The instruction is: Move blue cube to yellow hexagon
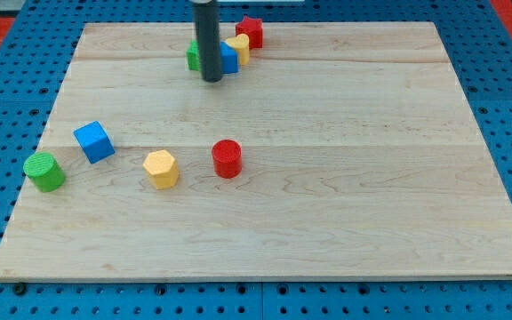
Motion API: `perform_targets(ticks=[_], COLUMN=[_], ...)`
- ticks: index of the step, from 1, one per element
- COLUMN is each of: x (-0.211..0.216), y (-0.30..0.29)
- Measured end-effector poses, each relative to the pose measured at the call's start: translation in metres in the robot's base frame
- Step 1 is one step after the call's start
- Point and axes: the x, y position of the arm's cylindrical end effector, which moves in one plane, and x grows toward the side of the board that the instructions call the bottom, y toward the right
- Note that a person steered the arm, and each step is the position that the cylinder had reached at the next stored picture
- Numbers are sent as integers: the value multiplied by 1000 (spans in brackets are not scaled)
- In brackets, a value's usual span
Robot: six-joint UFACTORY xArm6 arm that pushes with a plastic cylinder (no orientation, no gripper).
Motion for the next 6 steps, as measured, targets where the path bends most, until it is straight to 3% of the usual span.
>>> perform_targets(ticks=[1,3,4,6], x=[49,65,116,138], y=[-23,-186,-153,-19])
